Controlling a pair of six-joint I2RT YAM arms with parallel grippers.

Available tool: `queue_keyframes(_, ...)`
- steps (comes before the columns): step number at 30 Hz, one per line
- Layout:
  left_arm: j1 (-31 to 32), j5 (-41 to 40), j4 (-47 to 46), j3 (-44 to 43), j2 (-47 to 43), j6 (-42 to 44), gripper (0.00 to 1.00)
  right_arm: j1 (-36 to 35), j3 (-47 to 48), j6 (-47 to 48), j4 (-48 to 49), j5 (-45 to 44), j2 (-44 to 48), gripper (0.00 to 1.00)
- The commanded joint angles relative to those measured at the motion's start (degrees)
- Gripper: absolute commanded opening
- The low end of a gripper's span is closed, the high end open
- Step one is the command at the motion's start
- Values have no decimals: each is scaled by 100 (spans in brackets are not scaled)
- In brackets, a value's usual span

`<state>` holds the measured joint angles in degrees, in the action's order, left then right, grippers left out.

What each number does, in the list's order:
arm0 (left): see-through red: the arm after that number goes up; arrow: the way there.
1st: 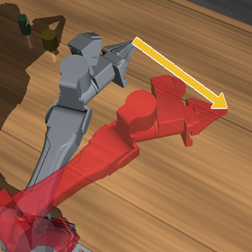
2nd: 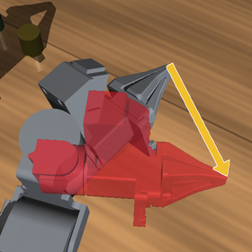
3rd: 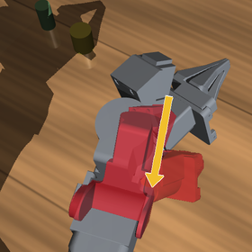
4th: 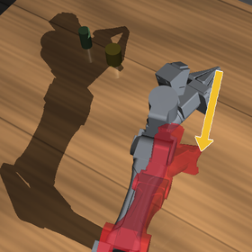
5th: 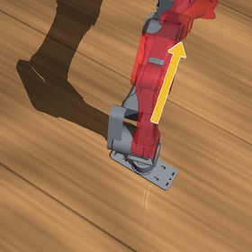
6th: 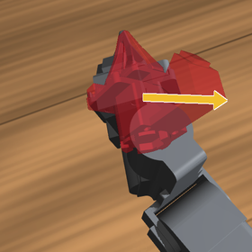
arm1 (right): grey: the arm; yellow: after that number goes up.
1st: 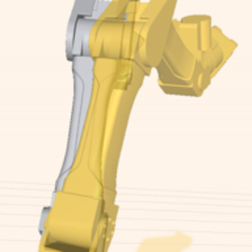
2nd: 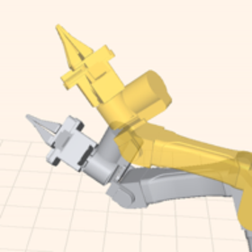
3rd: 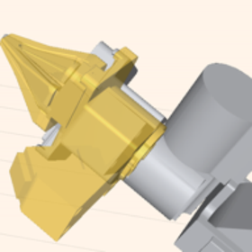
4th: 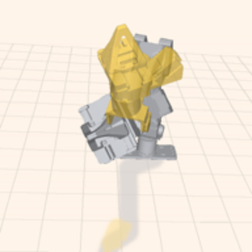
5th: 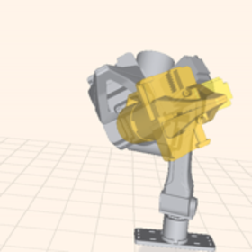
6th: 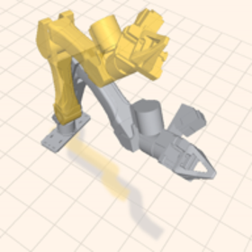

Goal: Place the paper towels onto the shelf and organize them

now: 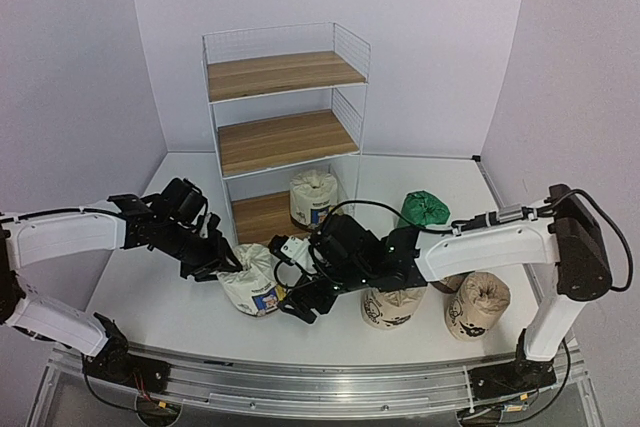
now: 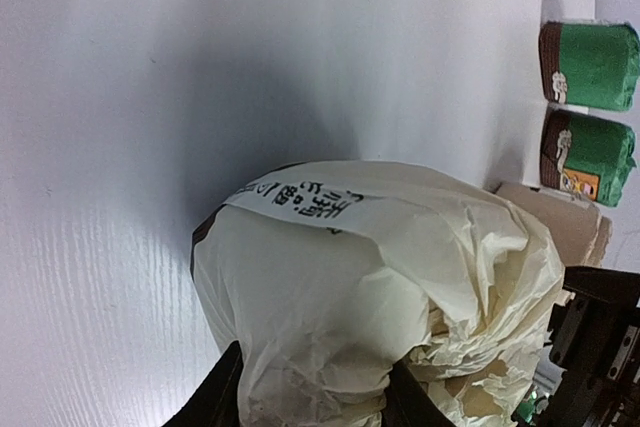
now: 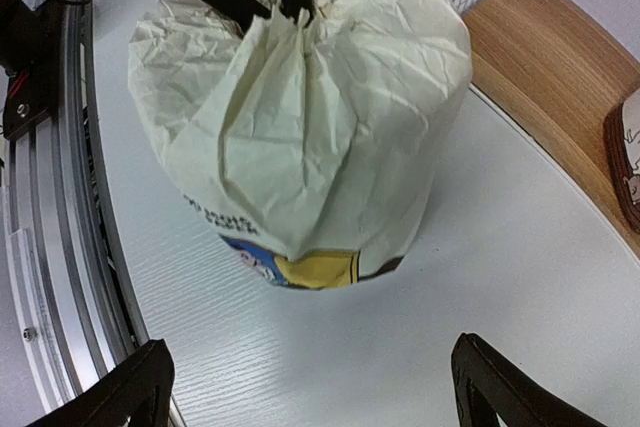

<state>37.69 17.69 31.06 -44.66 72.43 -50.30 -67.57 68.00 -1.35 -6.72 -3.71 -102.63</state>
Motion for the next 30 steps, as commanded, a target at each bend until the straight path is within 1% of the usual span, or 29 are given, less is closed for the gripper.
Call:
queue_keyframes(1,246,365,33,-406,-202,186,17,-53,301,459,253,245,142,94)
queue_keyframes(8,519,359,-109,-533,-21,188,15,-99,331,333,254,698,201,95)
queue_keyframes(13,610,428,-243,-634,49,234,13,-109,328,187,263,379,235,96)
queue_keyframes(16,635,406,-208,-643,78,258,9,-112,343,-88,285,46,279,96)
queue_keyframes(18,643,412,-192,-635,78,249,9,-107,322,-114,322,29,318,96)
queue_keyframes(26,704,557,-166,-636,87,243,9,-110,302,87,604,-13,278,96)
queue_keyframes(30,749,611,-164,-672,144,266,8,-107,409,356,628,52,127,97)
